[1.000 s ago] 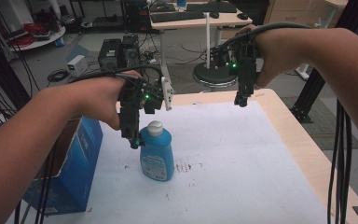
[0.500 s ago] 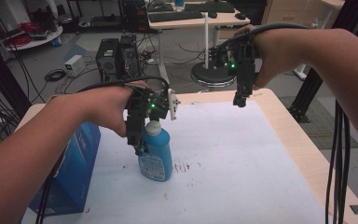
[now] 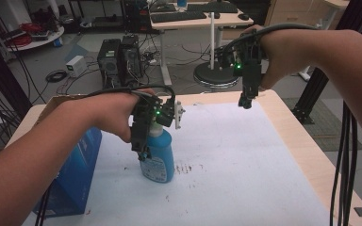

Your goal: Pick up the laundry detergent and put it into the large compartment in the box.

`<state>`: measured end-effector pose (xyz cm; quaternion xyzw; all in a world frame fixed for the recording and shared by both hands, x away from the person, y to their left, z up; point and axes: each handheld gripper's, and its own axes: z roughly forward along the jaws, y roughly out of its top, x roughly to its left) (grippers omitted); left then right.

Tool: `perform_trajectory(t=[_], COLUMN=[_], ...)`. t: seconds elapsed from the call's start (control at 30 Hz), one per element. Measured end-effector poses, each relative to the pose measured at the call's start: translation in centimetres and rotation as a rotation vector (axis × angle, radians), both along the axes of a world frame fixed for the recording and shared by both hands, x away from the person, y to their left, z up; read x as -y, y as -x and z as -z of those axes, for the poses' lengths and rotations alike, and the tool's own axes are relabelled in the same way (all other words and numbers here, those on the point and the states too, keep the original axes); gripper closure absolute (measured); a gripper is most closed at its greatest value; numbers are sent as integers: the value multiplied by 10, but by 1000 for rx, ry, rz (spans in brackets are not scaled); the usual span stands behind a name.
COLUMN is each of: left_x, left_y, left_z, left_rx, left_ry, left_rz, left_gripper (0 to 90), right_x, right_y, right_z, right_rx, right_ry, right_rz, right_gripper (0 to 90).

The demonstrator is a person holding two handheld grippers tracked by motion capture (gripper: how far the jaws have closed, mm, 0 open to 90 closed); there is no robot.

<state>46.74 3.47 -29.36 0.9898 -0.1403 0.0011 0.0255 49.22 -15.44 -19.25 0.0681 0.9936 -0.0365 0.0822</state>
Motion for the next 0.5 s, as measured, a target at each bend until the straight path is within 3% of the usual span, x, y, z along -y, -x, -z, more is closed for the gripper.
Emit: perform_trajectory(t=[0.23,0.5], left_x=[1,2], left_y=[0,0], left_z=[6,4], left_rx=[5,14], left_ry=[-30,-19], left_rz=[10,17], left_gripper=[17,17], right_x=[-2,-2], right_y=[0,-2], right_z=[1,3], right_rx=[-2,-7], right_ry=[3,10], right_rz=[-1,1], right_gripper=[21,21])
